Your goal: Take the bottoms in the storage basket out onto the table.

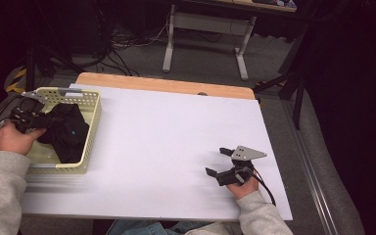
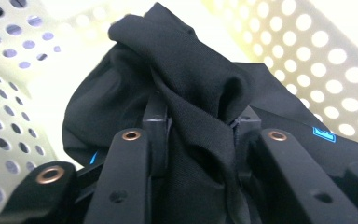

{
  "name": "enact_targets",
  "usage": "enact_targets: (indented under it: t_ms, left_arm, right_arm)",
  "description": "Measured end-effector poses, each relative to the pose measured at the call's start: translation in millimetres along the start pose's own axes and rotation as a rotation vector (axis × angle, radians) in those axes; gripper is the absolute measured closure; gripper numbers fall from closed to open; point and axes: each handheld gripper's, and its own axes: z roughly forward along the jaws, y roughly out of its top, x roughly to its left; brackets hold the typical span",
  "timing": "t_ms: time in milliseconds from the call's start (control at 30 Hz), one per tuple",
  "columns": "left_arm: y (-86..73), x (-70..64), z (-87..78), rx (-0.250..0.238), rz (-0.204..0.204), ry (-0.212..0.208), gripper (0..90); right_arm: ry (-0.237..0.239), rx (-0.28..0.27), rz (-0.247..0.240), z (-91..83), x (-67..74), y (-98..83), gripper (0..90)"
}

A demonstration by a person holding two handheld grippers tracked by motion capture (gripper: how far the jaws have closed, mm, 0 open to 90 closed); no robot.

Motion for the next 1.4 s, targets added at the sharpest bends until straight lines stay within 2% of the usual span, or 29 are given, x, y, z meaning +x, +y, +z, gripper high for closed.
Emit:
enact_targets:
  t_ms: [267,633,700,1167,1400]
  left_arm:
    - [2.8,-2.3,-14.3,-0.051,0.000,0.006,69.1]
    - [13.7,-12.9,-36.1,-0.092,0.035,0.025,69.0]
    - [14.6,-14.0,-39.5,-0.103,0.030,0.030,69.0]
    - [20.6,-20.0,-60.8,-0.143,0.054,0.038,69.0]
    - [27.8,-29.1,-75.2,-0.147,0.085,0.018,68.8]
  right_arm:
    - [0.002,0.000,0.000,0.0,0.0,0.0,3.2]
    - [0.006,-0.002,0.004,-0.2,0.2,0.2,3.2]
    - [0.010,-0.004,0.005,-0.3,0.1,0.3,3.2]
    - [0.013,-0.006,0.006,-0.4,0.1,0.4,3.1]
    - [0.014,-0.005,0.005,-0.3,0.2,0.4,3.1]
